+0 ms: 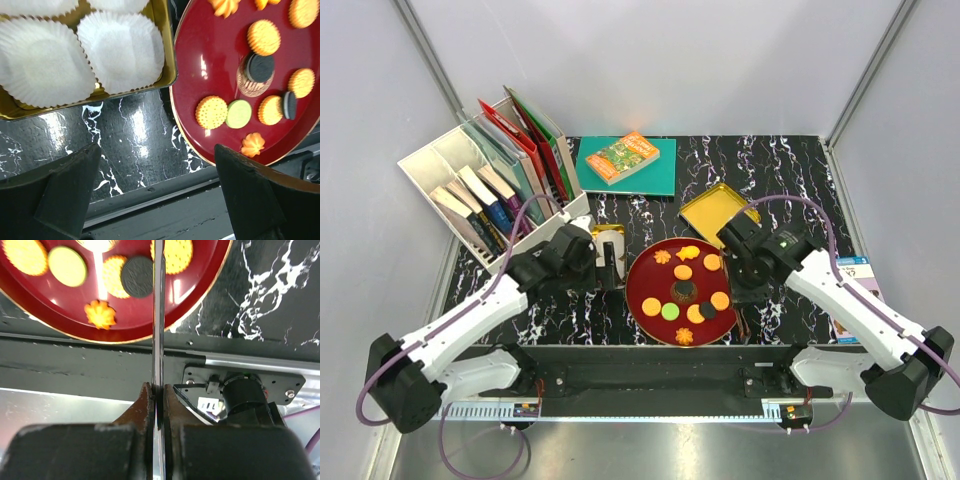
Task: Pack the cookies
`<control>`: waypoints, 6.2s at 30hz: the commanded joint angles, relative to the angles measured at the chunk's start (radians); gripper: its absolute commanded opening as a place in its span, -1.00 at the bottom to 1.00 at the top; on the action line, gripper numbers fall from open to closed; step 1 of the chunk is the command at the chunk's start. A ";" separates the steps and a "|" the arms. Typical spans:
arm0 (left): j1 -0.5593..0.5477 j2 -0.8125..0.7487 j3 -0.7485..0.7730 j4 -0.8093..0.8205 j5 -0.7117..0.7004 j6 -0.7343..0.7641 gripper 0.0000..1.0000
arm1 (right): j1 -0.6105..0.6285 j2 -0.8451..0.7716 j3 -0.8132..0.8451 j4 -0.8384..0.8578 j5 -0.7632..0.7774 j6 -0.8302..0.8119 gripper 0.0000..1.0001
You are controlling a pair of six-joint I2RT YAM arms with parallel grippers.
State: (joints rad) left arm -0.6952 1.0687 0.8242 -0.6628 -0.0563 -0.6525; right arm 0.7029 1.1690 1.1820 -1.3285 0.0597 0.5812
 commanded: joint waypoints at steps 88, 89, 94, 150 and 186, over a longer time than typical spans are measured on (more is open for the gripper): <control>-0.001 -0.328 -0.017 -0.235 -0.162 -0.107 0.98 | 0.132 0.043 -0.139 0.425 0.051 0.103 0.02; 0.000 -0.328 -0.017 -0.235 -0.162 -0.107 0.98 | 0.132 0.047 -0.140 0.431 0.051 0.103 0.02; -0.001 -0.323 -0.016 -0.235 -0.158 -0.105 0.98 | 0.132 0.058 -0.142 0.448 0.045 0.105 -0.06; 0.000 -0.415 0.072 -0.389 -0.347 -0.180 0.98 | 0.158 0.638 0.539 0.508 -0.135 -0.158 -0.59; 0.000 -0.363 0.064 -0.330 -0.320 -0.162 0.98 | 0.158 0.296 0.360 0.364 0.034 -0.098 0.00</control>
State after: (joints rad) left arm -0.6952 0.6823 0.8757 -1.0588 -0.3771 -0.8211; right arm 0.8513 1.6001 1.6123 -0.9070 0.0174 0.4511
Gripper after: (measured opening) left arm 0.987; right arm 0.507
